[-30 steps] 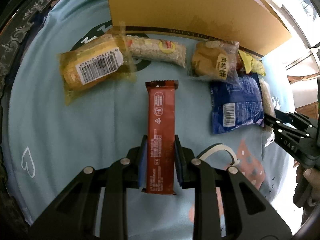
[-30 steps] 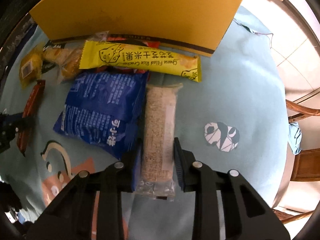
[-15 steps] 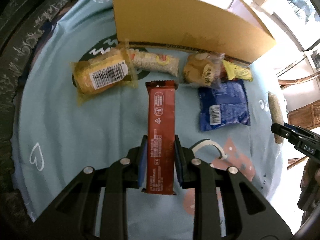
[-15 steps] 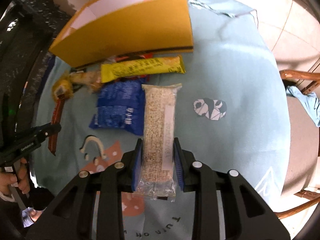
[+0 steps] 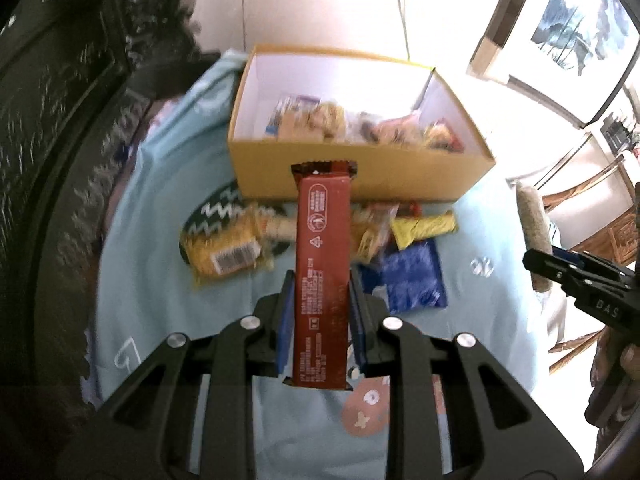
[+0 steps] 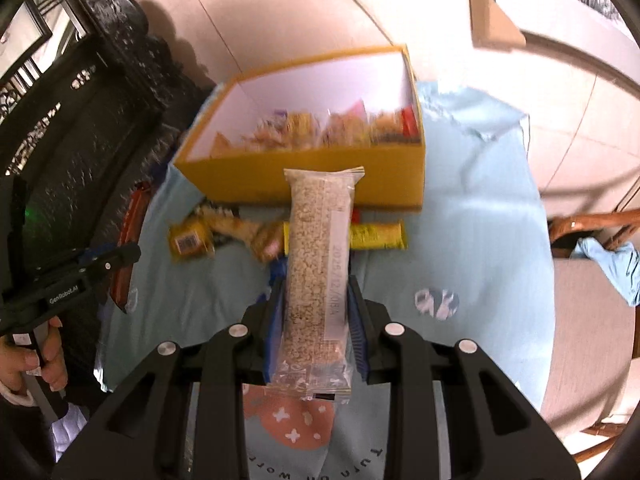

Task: Organize snacks
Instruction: 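Carry both snacks into the yellow box and open both grippers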

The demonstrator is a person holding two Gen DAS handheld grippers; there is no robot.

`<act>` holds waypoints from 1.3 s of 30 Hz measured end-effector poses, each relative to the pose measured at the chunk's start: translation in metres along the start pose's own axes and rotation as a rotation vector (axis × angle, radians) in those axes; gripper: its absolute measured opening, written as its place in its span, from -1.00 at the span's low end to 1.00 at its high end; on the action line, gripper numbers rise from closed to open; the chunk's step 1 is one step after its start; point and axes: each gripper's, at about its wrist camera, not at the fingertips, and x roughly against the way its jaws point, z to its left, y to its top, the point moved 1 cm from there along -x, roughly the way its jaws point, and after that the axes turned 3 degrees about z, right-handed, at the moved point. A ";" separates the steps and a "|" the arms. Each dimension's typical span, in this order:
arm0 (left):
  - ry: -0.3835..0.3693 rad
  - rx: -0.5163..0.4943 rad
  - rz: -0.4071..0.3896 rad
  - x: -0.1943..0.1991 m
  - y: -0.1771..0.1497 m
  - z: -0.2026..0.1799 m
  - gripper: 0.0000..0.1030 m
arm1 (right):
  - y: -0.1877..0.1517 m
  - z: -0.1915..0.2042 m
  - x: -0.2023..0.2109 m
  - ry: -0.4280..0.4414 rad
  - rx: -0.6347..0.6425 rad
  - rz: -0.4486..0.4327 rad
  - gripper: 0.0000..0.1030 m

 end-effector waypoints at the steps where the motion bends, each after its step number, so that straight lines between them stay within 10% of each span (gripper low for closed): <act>1: 0.000 -0.003 -0.006 0.001 0.003 -0.001 -0.53 | 0.006 0.000 0.004 0.000 0.004 -0.014 -0.42; 20: -0.013 -0.026 -0.098 -0.007 0.109 -0.013 -0.53 | 0.106 0.008 -0.019 0.023 -0.014 -0.136 -0.42; 34: -0.012 0.011 -0.044 -0.085 0.183 -0.003 -0.52 | 0.161 -0.013 -0.098 -0.022 -0.089 -0.041 -0.38; 37: -0.003 0.023 -0.054 -0.085 0.175 0.004 0.32 | 0.165 -0.016 -0.098 -0.134 -0.104 -0.094 0.25; 39: 0.048 0.023 -0.085 -0.080 0.168 0.010 0.43 | 0.160 -0.016 -0.091 -0.175 -0.093 -0.149 0.25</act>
